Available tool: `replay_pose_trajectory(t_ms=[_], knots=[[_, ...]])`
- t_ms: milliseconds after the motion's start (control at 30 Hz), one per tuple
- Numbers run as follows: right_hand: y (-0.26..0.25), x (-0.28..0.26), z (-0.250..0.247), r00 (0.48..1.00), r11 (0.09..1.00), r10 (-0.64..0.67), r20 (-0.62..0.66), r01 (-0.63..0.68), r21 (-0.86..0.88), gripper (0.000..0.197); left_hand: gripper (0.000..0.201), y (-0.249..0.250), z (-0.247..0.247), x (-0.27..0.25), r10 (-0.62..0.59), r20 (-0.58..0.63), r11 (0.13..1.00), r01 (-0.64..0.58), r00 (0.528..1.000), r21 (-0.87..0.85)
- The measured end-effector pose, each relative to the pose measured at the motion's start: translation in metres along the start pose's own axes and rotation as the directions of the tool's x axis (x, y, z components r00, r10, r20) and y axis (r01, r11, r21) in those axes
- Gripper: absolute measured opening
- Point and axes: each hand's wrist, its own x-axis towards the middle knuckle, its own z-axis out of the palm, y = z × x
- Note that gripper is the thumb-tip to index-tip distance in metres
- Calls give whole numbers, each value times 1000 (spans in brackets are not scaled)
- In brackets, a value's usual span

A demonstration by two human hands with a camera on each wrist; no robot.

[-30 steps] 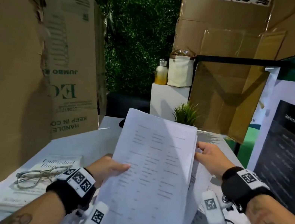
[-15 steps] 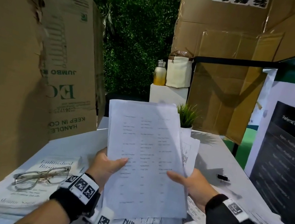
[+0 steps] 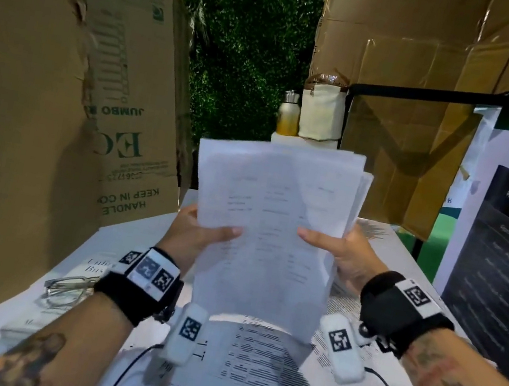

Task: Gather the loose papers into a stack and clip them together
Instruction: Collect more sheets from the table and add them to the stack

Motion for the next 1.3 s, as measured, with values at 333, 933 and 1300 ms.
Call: replay_pose_trajectory(t_ms=[333,933,1300], knots=[[16,6,13,990,977,-38,-136,8,-214,41,22,-6,7,-3,20,-176,999,-13,984,39],[60,-20,-80,841,156,455,-294,-400,-903,98,9,-23,-27,-17,-149,-239,919,224,959,326],[63,-32,-97,841,133,312,-441,-499,-857,39,23,-47,-27,-25,-295,-294,921,352,909,166]])
